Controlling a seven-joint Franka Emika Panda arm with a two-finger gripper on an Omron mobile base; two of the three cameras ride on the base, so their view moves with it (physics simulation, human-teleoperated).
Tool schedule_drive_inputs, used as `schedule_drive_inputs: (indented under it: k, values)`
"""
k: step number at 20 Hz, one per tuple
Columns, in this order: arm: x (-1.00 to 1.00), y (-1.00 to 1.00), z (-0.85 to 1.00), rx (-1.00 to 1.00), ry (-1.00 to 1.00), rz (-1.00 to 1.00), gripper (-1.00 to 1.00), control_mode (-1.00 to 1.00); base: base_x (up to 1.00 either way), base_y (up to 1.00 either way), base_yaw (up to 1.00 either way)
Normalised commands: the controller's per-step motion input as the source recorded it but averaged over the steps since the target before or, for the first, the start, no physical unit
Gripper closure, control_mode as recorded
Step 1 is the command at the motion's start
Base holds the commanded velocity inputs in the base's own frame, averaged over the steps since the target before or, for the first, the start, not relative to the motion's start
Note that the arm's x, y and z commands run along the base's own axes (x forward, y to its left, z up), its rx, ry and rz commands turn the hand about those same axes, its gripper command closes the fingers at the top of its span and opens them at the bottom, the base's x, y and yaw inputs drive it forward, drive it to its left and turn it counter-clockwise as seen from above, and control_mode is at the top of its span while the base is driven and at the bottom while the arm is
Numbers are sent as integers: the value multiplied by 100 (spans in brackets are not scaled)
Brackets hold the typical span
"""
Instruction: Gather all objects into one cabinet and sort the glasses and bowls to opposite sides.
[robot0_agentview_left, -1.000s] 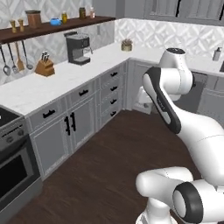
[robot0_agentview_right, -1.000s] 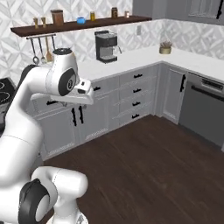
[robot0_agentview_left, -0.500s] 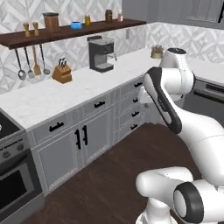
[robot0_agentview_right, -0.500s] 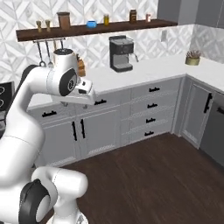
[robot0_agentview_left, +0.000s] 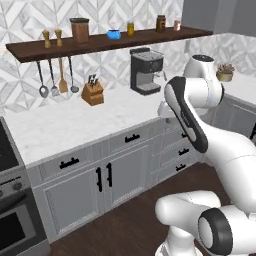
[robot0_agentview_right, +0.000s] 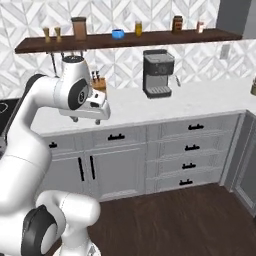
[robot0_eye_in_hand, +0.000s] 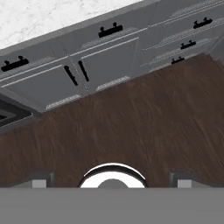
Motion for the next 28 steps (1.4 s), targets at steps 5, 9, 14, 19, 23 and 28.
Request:
schedule_drive_inputs:
  k: [5,9,14,19,23,28]
  values:
    - [0,0,0,0,0,0,-100,100,79,-51,44]
    - [0,0,0,0,0,0,-100,100,66,-57,46]
    - [0,0,0,0,0,0,-100,100,51,-59,35]
    - [0,0,0,0,0,0,-100,100,69,-48,19]
    - [0,0,0,0,0,0,-100,100,71,-9,14]
    - [0,0,0,0,0,0,-100,100,47,-23,17]
